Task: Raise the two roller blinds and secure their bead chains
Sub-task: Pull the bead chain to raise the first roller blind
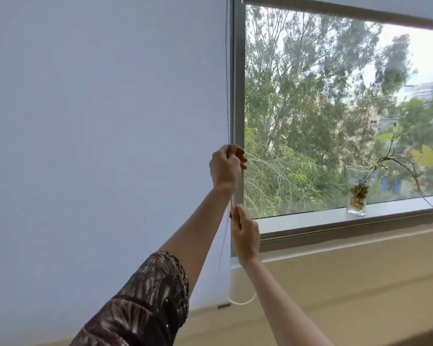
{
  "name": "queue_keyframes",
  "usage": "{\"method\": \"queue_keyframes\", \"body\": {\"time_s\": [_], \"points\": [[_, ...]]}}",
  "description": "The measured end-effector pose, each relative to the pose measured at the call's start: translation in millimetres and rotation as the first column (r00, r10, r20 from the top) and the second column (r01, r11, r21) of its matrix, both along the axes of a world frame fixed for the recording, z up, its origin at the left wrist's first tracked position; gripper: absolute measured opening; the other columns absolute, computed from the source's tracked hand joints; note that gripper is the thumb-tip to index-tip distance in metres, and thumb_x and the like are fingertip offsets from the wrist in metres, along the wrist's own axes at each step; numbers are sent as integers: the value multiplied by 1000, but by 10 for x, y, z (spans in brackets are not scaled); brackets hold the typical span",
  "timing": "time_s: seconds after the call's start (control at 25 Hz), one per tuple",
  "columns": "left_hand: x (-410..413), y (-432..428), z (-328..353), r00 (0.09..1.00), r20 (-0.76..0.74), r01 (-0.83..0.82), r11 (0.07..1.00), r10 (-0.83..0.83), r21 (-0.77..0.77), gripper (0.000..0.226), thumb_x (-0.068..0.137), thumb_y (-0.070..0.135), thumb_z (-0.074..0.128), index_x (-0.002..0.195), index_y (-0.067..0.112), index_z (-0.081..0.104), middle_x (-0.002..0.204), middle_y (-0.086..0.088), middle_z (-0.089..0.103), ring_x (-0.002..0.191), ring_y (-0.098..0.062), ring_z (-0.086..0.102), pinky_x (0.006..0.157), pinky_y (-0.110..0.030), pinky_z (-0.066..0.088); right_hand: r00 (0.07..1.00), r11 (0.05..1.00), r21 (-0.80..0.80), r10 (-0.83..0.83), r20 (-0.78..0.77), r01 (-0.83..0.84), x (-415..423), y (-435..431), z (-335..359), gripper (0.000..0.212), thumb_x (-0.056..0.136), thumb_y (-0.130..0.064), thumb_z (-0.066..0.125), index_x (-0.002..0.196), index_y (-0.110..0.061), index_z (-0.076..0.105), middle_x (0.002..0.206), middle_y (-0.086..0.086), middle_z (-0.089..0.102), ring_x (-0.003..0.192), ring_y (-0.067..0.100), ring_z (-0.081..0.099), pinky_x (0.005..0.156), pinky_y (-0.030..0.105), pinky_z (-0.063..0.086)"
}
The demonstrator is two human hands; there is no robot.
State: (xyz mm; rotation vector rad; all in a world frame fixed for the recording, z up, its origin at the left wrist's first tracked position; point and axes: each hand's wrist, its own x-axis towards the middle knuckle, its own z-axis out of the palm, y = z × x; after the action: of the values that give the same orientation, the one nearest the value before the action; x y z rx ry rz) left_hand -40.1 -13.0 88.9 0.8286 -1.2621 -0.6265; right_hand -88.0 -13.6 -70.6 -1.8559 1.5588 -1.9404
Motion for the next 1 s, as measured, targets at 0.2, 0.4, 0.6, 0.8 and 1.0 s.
{"method": "queue_keyframes", "body": {"time_s": [0.2, 0.4, 0.6, 0.8, 1.0], "points": [[234, 90, -355, 982, 138, -125, 992, 128, -29, 35, 95, 7, 43, 68, 18, 62, 52, 7, 59, 42, -2, 55, 63, -43, 60, 923, 917, 175, 322, 209, -359, -108, 111, -102, 28, 98, -24, 45, 73, -23, 57, 54, 4, 59, 48, 13, 49, 52, 33, 40], [384, 245, -555, 932, 282, -223, 973, 230, -55, 35, 96, 13, 43, 66, 25, 57, 56, 7, 61, 55, -17, 65, 59, -40, 58, 833, 901, 45, 380, 402, -432, -157, 178, 569, 35, 101, -27, 39, 95, -4, 65, 81, 18, 71, 68, 20, 66, 62, 26, 50], [458, 437, -1018, 883, 407, -261, 965, 233, 15, 30, 95, 13, 40, 72, 22, 57, 58, 4, 63, 58, -19, 66, 58, -38, 58, 795, 864, -28, 476, 377, -504, 5, 208, 1758, 37, 101, -28, 37, 114, -1, 58, 95, 17, 70, 80, 24, 67, 76, 36, 54], [610, 549, -1434, 831, 513, -252, 968, 215, 3, 27, 94, 13, 40, 74, 23, 56, 60, 5, 65, 61, -18, 65, 57, -37, 55, 790, 873, -116, 480, 381, -474, 318, 276, 2224, 25, 101, -21, 38, 98, -10, 61, 63, -1, 47, 50, 9, 37, 43, 24, 31], [883, 443, -1451, 760, 649, -89, 985, -30, 150, 25, 93, 17, 46, 95, 25, 70, 95, 8, 76, 92, -14, 69, 84, -34, 55, 910, 934, -199, 339, 240, -295, 515, 368, 1801, 26, 99, -13, 39, 80, -11, 56, 53, -3, 39, 48, 10, 31, 47, 28, 22]]}}
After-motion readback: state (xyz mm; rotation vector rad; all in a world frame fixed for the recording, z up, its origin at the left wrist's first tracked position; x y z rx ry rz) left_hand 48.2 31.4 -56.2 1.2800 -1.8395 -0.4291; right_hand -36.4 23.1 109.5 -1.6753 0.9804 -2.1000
